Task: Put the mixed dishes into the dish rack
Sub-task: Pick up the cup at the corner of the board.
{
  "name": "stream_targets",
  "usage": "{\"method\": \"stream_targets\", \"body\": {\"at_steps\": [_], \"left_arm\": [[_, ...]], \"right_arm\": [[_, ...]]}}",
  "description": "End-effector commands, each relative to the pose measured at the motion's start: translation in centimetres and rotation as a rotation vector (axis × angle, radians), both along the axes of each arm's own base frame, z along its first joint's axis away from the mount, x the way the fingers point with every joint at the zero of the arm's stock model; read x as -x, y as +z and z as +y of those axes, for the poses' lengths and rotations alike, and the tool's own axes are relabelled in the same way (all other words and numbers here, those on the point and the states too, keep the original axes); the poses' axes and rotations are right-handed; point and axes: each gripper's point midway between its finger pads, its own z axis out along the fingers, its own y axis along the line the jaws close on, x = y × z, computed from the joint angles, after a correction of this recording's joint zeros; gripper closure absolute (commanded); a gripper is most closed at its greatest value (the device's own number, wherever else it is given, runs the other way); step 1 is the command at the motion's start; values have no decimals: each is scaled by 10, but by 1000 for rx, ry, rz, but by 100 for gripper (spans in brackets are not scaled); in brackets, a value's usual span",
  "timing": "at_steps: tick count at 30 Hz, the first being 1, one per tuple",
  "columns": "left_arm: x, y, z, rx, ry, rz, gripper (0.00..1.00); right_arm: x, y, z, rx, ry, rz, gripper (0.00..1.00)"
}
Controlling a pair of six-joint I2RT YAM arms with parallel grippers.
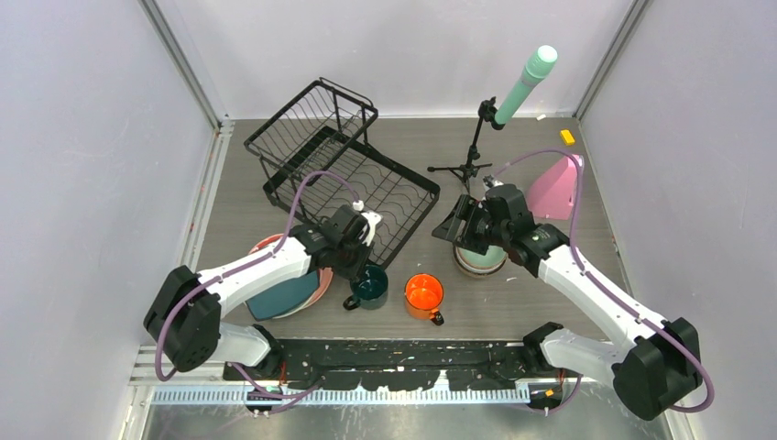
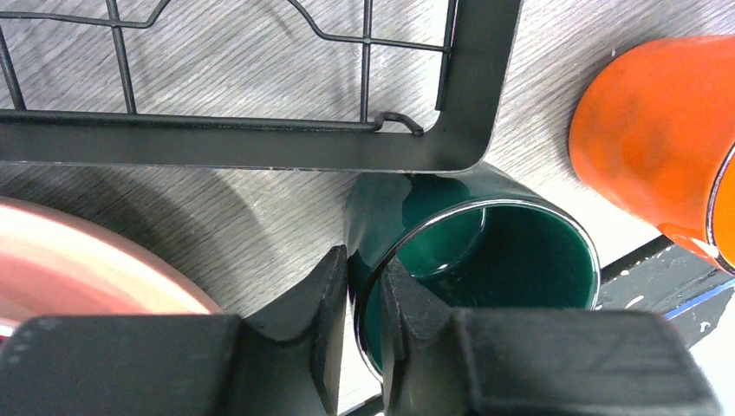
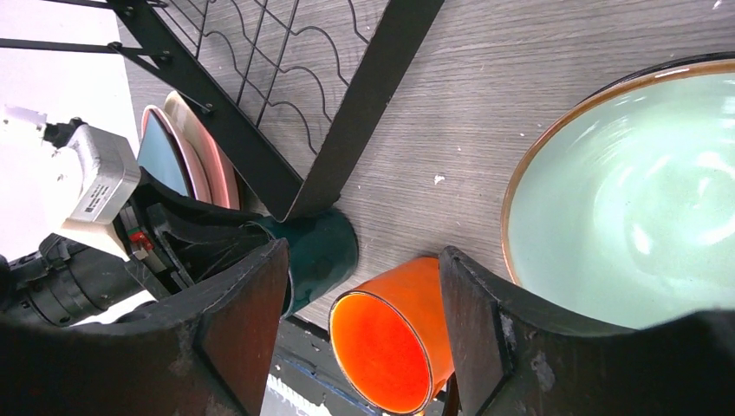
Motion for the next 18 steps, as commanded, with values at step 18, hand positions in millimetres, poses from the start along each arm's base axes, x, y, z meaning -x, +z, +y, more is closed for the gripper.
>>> {"method": "stream_targets", "body": {"at_steps": [18], "left_arm": [[1, 20, -11, 74, -65, -75, 100]], "right_arm": [[-14, -1, 4, -5, -27, -29, 30]]}}
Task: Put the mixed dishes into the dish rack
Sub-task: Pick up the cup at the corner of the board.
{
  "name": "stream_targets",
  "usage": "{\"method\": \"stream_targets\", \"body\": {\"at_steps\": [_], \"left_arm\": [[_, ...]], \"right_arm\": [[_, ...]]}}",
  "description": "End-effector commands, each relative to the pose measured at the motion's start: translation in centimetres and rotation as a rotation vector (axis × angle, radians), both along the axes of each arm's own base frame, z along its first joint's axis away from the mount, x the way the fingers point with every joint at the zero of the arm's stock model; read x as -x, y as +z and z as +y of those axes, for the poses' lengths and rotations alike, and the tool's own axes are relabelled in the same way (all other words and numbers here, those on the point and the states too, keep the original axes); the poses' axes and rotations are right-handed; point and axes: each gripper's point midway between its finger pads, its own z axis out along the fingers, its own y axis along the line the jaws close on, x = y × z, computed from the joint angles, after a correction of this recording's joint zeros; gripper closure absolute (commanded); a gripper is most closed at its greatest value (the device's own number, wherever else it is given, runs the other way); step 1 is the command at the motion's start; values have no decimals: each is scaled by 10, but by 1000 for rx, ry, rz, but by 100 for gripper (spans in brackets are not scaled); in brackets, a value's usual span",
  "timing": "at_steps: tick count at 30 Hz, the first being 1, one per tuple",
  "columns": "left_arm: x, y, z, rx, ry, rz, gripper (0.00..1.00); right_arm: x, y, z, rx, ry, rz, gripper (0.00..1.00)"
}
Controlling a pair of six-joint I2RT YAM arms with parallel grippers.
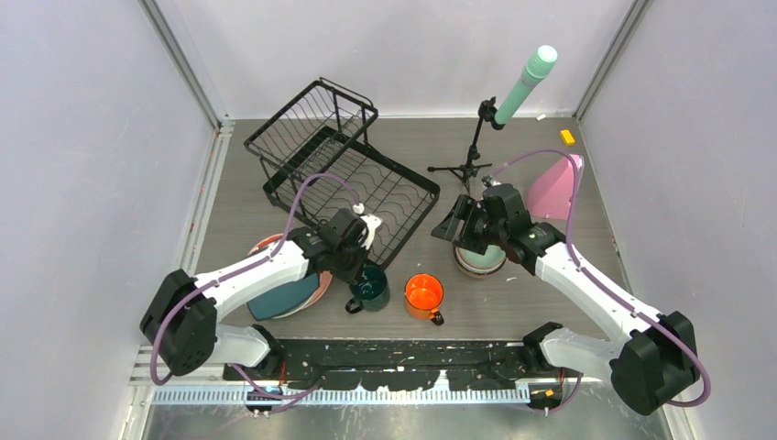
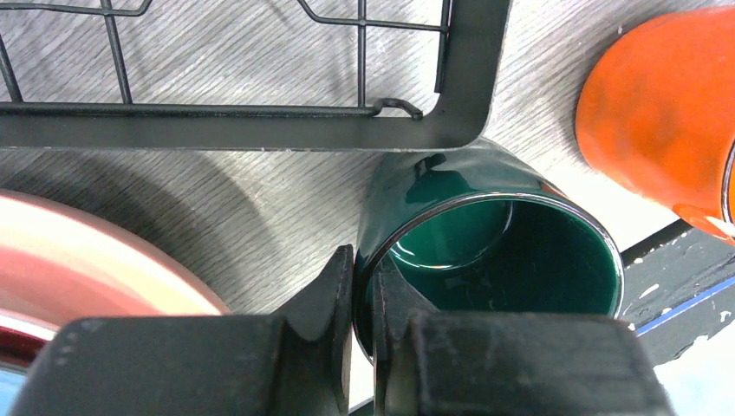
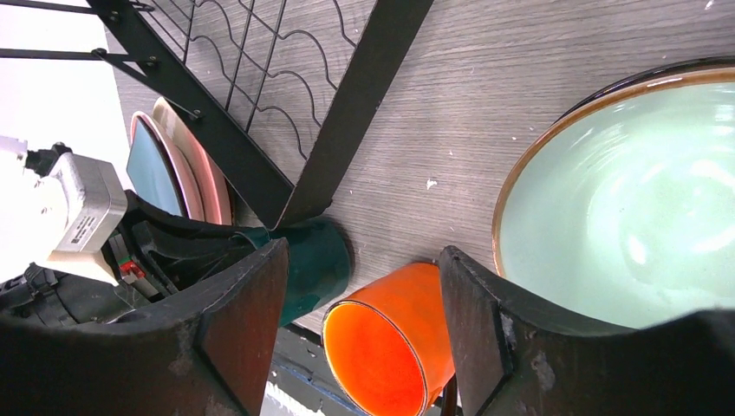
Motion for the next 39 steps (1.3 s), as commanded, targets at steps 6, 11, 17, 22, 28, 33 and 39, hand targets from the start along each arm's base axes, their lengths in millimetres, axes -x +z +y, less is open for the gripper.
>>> {"method": "stream_targets", "body": {"at_steps": [6, 11, 17, 22, 28, 33, 39], "left_arm": [[0, 35, -25, 144, -89, -89, 100], [-3, 56, -31, 208, -95, -146, 100], [-9, 81, -42, 291, -95, -209, 100], [-12, 101, -49, 349, -109, -245, 100], [-21, 115, -59, 382, -106, -272, 100], [-28, 140, -77, 450, -115, -279, 100], [-41, 169, -96, 515, -76, -263, 100]], "right_arm": [[-11, 11, 5, -35, -13, -65, 20], [-11, 18, 10, -71, 8, -97, 17], [-12, 25, 15, -111, 19, -125, 16], [-12, 31, 18, -136, 27, -152, 15], [-15, 50, 17, -183, 9, -234, 15], [-27, 72, 7, -196, -73, -323, 14], [-42, 80, -23, -136, -257, -367, 11]]}}
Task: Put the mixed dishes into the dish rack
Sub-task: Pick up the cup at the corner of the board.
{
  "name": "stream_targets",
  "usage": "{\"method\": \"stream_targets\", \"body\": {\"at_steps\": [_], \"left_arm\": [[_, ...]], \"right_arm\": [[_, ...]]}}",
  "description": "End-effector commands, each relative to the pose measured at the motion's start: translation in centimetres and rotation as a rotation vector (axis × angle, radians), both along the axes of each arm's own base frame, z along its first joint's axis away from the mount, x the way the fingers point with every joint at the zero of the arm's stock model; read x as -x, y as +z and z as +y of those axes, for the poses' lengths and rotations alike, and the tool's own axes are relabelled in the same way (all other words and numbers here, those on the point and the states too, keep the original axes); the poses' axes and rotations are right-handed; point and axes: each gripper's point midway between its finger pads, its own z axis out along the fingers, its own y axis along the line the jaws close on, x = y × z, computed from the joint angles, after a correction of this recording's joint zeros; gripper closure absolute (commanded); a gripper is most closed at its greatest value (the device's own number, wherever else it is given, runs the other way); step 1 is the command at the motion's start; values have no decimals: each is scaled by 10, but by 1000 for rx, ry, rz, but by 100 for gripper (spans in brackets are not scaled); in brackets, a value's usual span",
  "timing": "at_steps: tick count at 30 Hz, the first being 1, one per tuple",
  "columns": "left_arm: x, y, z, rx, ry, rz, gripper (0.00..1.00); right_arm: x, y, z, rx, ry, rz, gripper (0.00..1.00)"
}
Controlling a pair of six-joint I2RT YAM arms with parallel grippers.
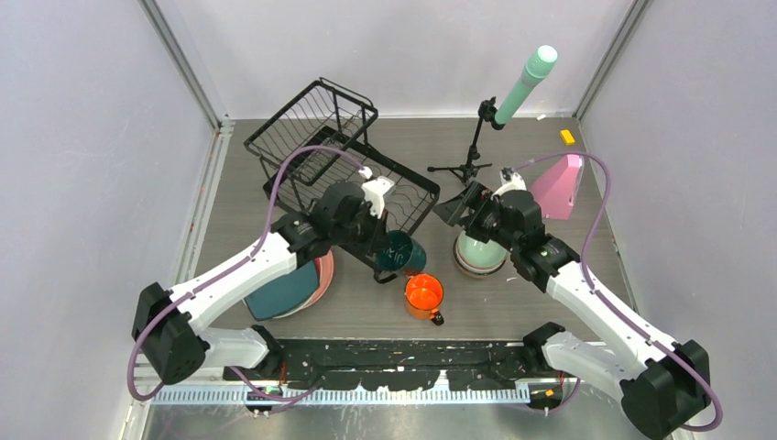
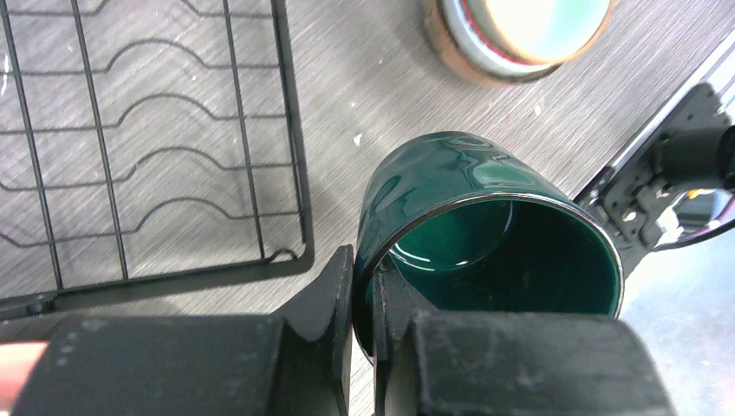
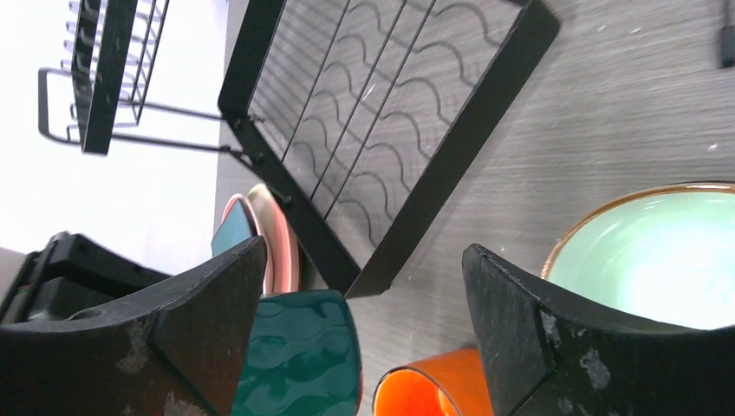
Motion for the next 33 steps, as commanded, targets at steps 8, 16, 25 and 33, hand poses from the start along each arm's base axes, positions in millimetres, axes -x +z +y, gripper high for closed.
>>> {"method": "stream_targets", "body": {"at_steps": [8, 16, 25, 33], "left_arm": [[-35, 91, -38, 225, 135, 3, 100], [-38, 84, -45, 292, 130, 46, 100], [-17, 94, -52, 435, 76, 118, 100], [-19, 115, -35, 591, 112, 121, 100]], "right_arm": [[-9, 58, -56, -21, -314, -144, 11], [-3, 73, -71, 39, -328, -229, 9], [21, 93, -30, -61, -67, -263, 8], [40, 106, -5, -124, 100, -202, 6]]}}
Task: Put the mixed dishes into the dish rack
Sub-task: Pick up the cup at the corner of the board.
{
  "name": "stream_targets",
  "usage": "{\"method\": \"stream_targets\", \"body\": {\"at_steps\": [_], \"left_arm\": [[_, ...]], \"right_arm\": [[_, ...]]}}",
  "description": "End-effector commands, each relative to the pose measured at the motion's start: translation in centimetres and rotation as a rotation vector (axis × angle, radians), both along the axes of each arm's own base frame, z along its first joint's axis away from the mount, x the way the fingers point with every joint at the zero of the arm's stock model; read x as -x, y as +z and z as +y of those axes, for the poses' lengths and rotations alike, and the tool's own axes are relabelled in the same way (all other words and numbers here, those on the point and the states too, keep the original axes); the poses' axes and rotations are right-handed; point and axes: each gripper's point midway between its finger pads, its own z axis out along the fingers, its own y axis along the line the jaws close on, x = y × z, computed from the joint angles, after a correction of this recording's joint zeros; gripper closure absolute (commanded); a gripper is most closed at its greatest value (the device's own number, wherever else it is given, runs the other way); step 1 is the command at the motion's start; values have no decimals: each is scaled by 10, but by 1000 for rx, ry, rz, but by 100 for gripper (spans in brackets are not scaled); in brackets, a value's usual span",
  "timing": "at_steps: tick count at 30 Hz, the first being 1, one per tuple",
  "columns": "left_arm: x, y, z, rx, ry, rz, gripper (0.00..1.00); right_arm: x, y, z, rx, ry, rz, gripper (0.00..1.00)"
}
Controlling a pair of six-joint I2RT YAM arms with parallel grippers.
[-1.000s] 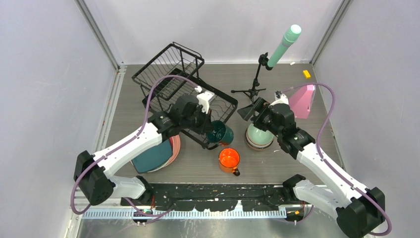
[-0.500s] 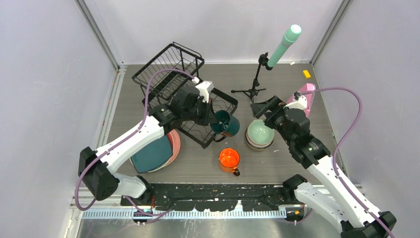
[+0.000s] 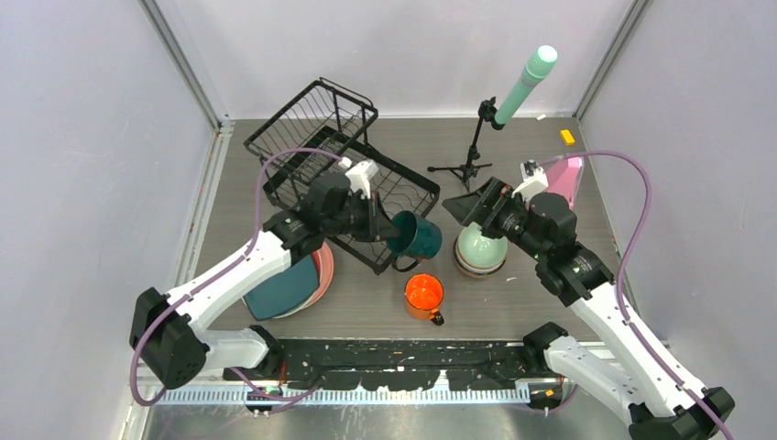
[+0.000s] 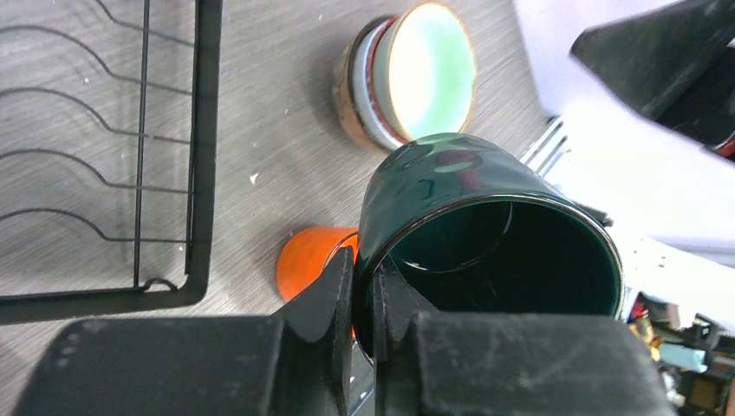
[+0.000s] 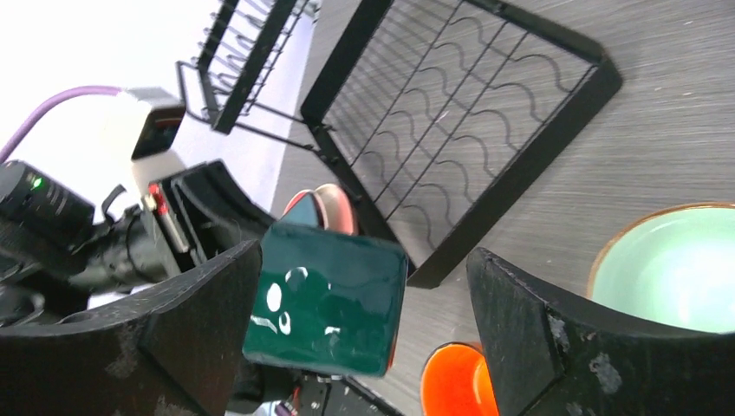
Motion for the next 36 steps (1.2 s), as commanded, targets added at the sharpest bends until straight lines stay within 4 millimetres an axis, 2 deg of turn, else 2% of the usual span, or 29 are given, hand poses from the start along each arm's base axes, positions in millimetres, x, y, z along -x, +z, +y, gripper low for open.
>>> {"method": "stream_targets", "body": {"at_steps": [1, 6, 8, 12, 15, 22, 24, 26, 29, 36], "left_arm": [[-9, 82, -5, 291, -3, -125, 100], [-10, 94, 9, 485, 54, -102, 100], [-8, 92, 15, 543, 74, -102, 100], [-3, 89, 24, 612, 85, -124, 100], [0, 99, 26, 672, 62, -159, 100], [-9, 114, 45, 840, 39, -139, 100], [-10, 114, 45, 842, 13, -131, 100], [-6, 116, 42, 845, -30, -135, 100], [-3, 120, 42, 877, -57, -143, 100], [2, 118, 37, 868, -118, -132, 100]], "right_arm": [[15, 30, 14, -90, 105, -31, 6], [26, 39, 33, -184, 284, 9, 5], [32, 50, 43, -259, 375, 26, 6], [38, 59, 52, -320, 460, 9, 6], [38, 56, 60, -337, 518, 43, 5], [24, 38, 60, -313, 467, 63, 5], [21, 35, 61, -324, 464, 75, 5], [19, 37, 63, -358, 469, 78, 5], [19, 51, 67, -418, 500, 50, 5], [19, 64, 73, -427, 544, 28, 6]]}}
